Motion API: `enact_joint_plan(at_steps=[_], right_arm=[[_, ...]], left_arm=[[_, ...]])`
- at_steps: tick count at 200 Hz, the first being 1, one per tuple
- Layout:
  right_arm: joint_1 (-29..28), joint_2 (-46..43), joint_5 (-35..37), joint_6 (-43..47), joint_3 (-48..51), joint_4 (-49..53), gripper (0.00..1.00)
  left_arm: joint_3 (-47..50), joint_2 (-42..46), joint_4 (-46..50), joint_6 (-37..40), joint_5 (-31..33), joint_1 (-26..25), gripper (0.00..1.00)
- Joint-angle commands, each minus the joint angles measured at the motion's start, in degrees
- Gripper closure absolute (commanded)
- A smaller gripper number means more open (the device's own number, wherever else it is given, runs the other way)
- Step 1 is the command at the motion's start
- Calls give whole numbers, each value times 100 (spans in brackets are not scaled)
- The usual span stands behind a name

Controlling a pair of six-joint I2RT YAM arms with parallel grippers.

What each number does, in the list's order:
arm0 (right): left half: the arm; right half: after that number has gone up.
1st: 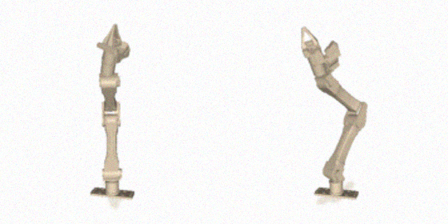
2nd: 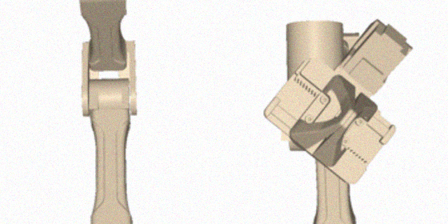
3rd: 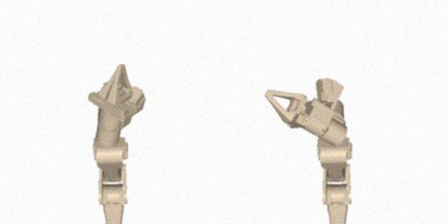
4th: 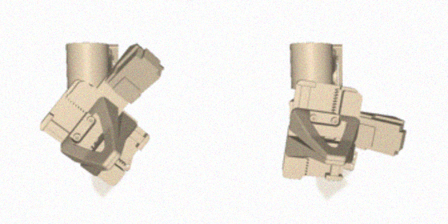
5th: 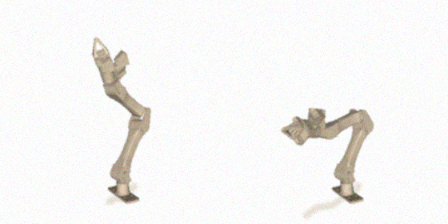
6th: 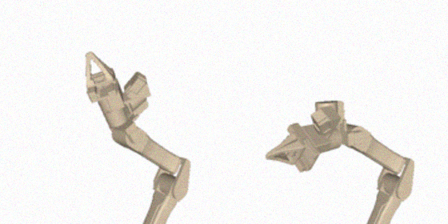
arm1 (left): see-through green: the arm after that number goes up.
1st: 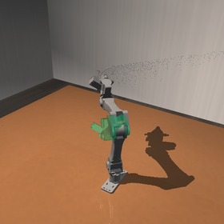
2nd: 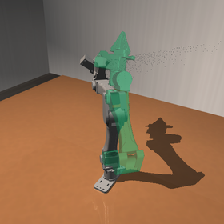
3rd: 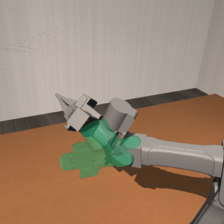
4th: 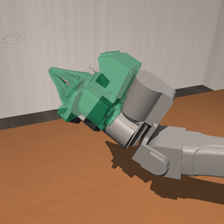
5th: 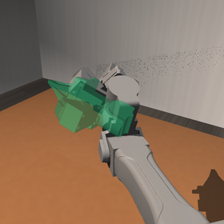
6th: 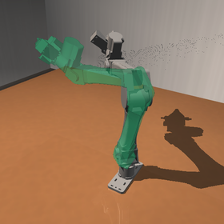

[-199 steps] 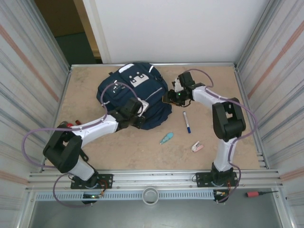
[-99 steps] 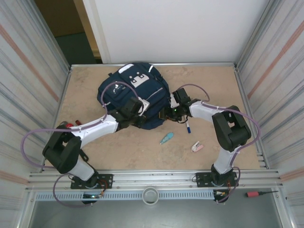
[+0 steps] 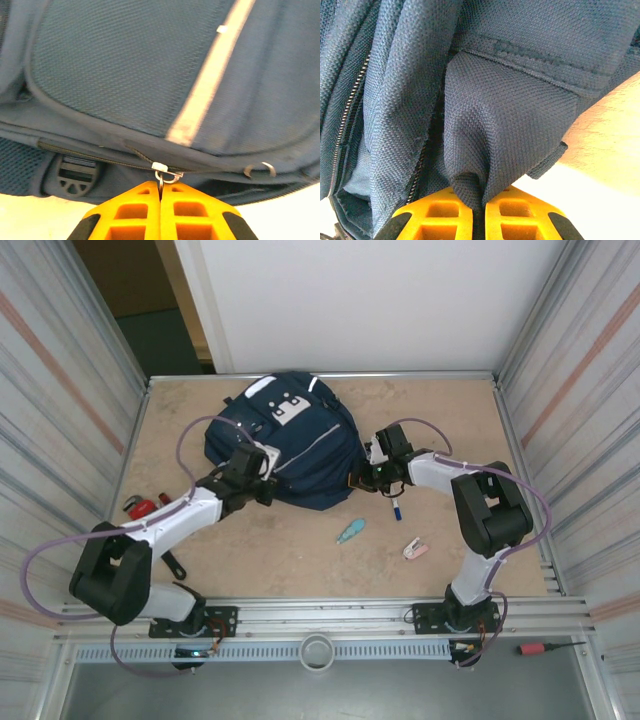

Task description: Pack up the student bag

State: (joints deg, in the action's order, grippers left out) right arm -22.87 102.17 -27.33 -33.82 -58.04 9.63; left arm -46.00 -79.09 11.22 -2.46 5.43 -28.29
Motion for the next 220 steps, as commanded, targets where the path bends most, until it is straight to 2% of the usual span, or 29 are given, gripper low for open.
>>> enact_joint_plan(at_steps=[1, 24, 47, 74, 97, 127, 151, 173, 207, 220], right_arm=[[-84, -141, 105, 253, -68, 20, 100], [-226, -83, 96, 277, -150, 64, 98], [-233, -134, 105, 319, -122, 100, 98], [-235, -156, 114, 332, -98, 91, 96], [-235, -170, 105, 323, -94, 57, 93], [-220, -215, 114, 357, -71, 74, 90], [-165, -216, 95, 359, -54, 74, 90], [-147, -222, 79, 366, -41, 67, 90], [-130, -202, 65, 368, -14, 57, 90], [-130, -202, 69, 368, -5, 48, 91]], left_arm=[[-30, -57, 84, -231, 289, 348, 100], [-233, -185, 225, -236, 249, 346, 81], [-66, 280, 105, -134, 324, 164, 55], [57, 639, -582, 702, 496, -598, 27], [-486, -13, -677, 1596, 853, -1186, 15], [-1637, -1211, -124, 2031, 811, -1271, 10], [-2221, -1879, 30, 2226, 852, -1258, 10], [-2626, -2207, 192, 2220, 955, -1154, 17], [-2801, -2202, 249, 2113, 560, -878, 37], [-2818, -2181, 232, 2073, 349, -779, 41]])
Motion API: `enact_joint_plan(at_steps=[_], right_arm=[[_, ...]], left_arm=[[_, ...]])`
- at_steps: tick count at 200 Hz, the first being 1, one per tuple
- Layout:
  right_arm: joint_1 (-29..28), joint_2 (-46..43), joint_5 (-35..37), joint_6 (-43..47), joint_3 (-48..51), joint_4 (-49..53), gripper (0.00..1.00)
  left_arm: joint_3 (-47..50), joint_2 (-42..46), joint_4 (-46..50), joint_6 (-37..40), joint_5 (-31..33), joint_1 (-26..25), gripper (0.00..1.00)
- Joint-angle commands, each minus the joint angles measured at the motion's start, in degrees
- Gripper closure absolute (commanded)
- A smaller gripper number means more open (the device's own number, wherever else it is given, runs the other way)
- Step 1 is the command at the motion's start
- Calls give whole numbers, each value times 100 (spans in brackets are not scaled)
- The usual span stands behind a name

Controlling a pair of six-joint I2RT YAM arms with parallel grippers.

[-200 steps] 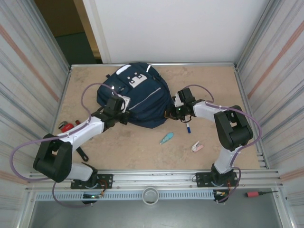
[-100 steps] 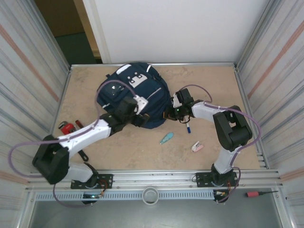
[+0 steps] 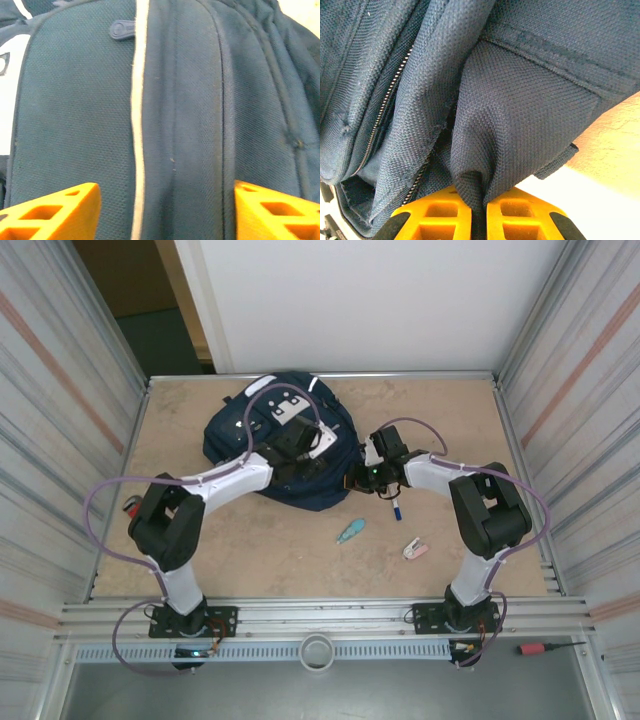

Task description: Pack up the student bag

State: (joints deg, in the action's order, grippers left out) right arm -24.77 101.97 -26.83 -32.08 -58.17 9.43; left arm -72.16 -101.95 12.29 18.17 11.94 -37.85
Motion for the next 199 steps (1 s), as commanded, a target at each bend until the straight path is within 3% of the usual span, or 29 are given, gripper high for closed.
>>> enact_joint_plan(at_steps=[1, 38, 66, 91, 139, 173, 199], right_arm=[[60, -184, 15, 193, 8, 68, 91], [61, -185, 26, 180, 8, 62, 90], [52, -293, 117, 199, 8, 152, 88], [43, -616, 467, 400, -61, 561, 69], [0, -1612, 2362, 753, 183, 1918, 28], [141, -1563, 3175, 714, 369, 2436, 24], [394, -1022, 2953, 825, 108, 2449, 35]], left_arm=[[-206, 105, 125, 6, -313, 183, 41], [-372, 31, 208, -76, -734, 339, 57], [-439, 72, 242, -183, -987, 433, 79], [-351, 270, 97, -308, -1343, 538, 100], [18, 801, -437, -709, -2260, 937, 100], [165, 931, -734, -859, -2612, 1016, 100], [143, 914, -746, -851, -2646, 1017, 100]])
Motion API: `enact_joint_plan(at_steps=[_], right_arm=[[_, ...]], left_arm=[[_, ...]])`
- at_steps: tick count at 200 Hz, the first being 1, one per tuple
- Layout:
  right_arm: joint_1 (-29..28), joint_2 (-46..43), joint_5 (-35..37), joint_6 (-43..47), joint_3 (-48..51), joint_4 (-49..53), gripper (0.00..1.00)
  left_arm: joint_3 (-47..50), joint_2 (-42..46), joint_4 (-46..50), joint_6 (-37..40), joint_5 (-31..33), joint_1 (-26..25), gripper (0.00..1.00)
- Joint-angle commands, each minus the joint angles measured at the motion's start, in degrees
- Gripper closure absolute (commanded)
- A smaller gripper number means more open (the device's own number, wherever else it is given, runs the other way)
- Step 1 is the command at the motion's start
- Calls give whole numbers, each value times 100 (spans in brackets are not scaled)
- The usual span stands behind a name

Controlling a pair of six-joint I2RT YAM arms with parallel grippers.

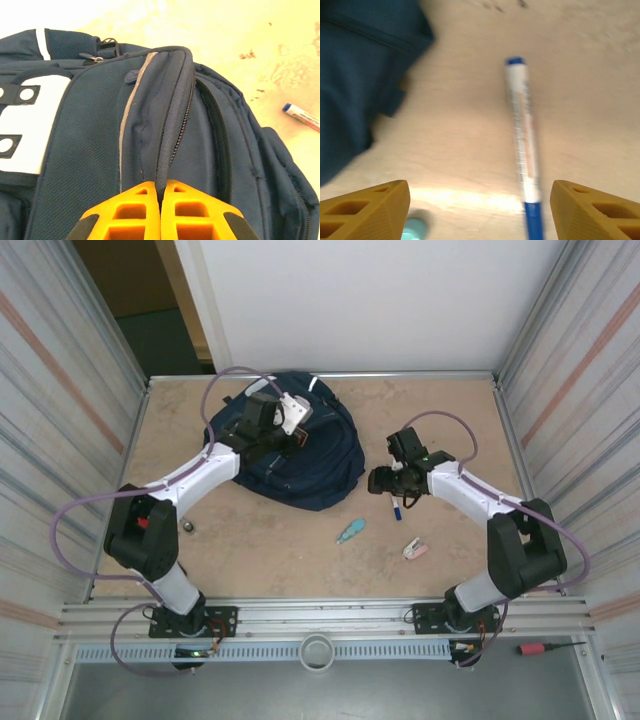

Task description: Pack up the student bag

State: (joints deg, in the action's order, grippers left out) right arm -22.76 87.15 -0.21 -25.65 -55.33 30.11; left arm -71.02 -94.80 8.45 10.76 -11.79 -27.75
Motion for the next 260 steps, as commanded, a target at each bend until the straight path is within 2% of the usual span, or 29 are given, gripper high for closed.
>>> enact_joint_plan(at_steps=[1, 16, 54, 77, 130, 141, 154, 177, 192, 216, 243, 260], right_arm=[[198, 486, 283, 192, -191, 382, 36], [193, 831, 197, 213, -388, 382, 42], [158, 1353, 88, 256, -605, 304, 66], [199, 1542, 147, 287, -672, 303, 74], [220, 1180, 139, 378, -617, 322, 92], [220, 835, -109, 317, -553, 230, 92], [223, 323, -812, 90, -420, -93, 92], [174, -415, -2160, -933, -134, -1435, 92], [-10, -541, -2492, -1625, -172, -2198, 92], [-347, -217, -2622, -2459, -496, -2965, 91], [-536, 601, -2739, -3409, -1009, -3765, 92], [-675, 1124, -2646, -3701, -1438, -3950, 90]], left_arm=[[24, 199, -357, -110, -276, 6, 100], [15, 208, -355, -101, -299, 15, 100], [58, 291, -350, -92, -305, 15, 100], [80, 334, -343, -83, -310, 14, 100], [114, 458, -341, -309, -383, 11, 100], [107, 497, -353, -449, -389, 15, 100], [102, 571, -373, -652, -425, 23, 100], [110, 703, -618, -1214, -819, 169, 100], [141, 744, -923, -1660, -1239, 320, 100], [-56, 710, -1030, -1905, -1595, 402, 100], [-313, 658, -968, -1960, -1700, 396, 100], [-416, 639, -940, -1964, -1738, 402, 100]])
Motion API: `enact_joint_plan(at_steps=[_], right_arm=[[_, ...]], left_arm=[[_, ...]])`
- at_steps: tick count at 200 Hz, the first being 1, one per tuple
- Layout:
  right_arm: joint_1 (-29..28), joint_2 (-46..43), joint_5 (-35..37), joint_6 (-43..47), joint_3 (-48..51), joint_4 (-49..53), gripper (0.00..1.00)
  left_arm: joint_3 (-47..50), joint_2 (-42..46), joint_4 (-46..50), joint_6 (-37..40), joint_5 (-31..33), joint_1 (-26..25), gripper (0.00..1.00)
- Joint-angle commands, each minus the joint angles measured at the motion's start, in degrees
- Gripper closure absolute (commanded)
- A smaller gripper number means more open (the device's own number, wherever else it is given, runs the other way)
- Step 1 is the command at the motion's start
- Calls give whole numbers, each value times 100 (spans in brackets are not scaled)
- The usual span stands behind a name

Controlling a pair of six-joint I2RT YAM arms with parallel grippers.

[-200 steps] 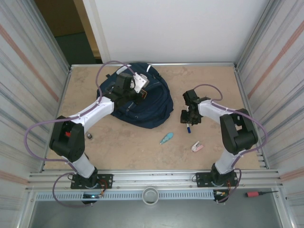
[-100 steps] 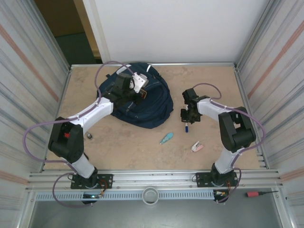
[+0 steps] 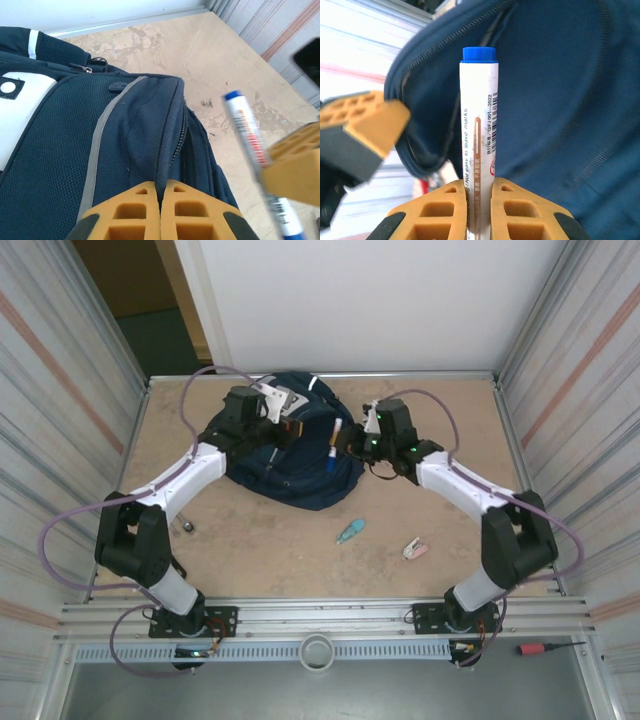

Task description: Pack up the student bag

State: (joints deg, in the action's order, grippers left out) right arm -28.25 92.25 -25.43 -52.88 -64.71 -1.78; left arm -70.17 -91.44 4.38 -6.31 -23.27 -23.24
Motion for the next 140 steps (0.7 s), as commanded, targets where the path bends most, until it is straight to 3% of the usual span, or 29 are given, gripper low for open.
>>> enact_joint_plan(at_steps=[1, 41, 73, 121, 140], right_arm=[[-126, 614, -123, -978, -500, -761, 90], [-288, 1796, 386, -1944, -1090, -1442, 82], [-466, 2467, 102, -1500, -2025, -902, 61], [-437, 892, 382, -42, -459, -558, 49], [-571, 78, 868, 653, 190, 192, 46]], left_arm=[[-512, 302, -534, -252, -591, -49, 100], [-634, 310, -477, -210, -585, -40, 100], [-629, 293, -455, -195, -540, -14, 100], [-432, 331, -599, -220, -399, 91, 100], [-428, 266, -585, -237, -452, 118, 100]])
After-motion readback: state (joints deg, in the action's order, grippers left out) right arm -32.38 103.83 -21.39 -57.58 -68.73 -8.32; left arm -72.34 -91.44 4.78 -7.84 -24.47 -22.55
